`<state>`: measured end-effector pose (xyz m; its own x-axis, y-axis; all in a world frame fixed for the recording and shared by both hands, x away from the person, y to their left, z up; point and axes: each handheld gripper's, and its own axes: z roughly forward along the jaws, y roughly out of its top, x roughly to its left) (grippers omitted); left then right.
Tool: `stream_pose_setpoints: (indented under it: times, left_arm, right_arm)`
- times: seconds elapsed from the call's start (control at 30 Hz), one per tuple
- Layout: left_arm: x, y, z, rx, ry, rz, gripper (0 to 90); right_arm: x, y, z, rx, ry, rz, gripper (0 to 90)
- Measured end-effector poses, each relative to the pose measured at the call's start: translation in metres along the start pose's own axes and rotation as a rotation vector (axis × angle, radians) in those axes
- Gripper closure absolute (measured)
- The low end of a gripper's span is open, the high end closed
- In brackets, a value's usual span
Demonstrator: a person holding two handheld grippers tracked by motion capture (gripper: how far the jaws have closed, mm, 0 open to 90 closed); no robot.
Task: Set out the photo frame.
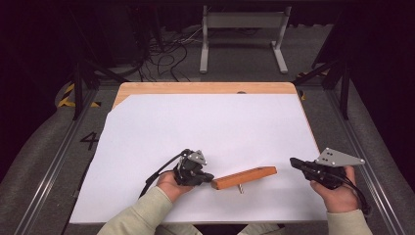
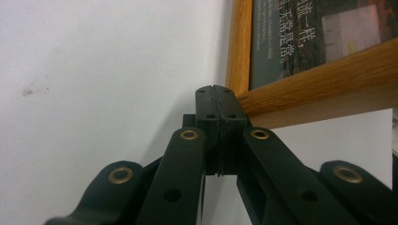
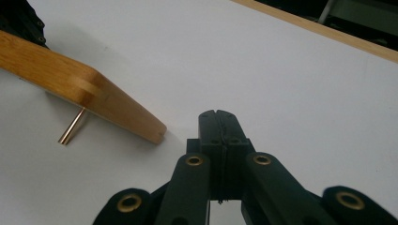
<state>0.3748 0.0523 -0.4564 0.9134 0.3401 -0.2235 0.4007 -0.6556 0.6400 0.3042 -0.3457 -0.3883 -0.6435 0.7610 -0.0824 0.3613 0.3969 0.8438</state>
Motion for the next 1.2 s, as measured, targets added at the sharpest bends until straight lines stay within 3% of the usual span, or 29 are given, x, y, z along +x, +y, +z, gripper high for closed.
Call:
stream_pose_setpoints:
  times: [0.23, 0.37, 0.47, 0.73, 1.07, 1.2]
  left_arm:
    - [-0.008, 0.0, 0.001, 0.032, -0.039, 0.028, 89.8]
    - [-0.015, 0.001, 0.003, 0.058, -0.081, 0.043, 89.8]
    - [-0.019, 0.001, 0.006, 0.074, -0.137, 0.056, 89.8]
    - [-0.036, 0.006, 0.016, 0.096, -0.205, 0.091, 89.7]
    - [-0.057, 0.014, 0.033, 0.097, -0.267, 0.129, 89.6]
    - [-0.063, 0.017, 0.038, 0.095, -0.279, 0.137, 89.5]
  right_arm:
    - [-0.003, -0.005, -0.006, 0.012, 0.002, 0.015, 90.0]
    - [-0.003, -0.005, -0.008, 0.009, -0.001, 0.018, 90.0]
    - [-0.003, -0.004, -0.009, 0.005, 0.004, 0.02, 90.0]
    - [-0.001, -0.003, -0.009, 0.004, 0.011, 0.024, 90.0]
    - [0.002, 0.001, -0.009, -0.008, 0.045, 0.114, 84.5]
    - [0.003, 0.002, -0.008, -0.012, 0.051, 0.126, 83.1]
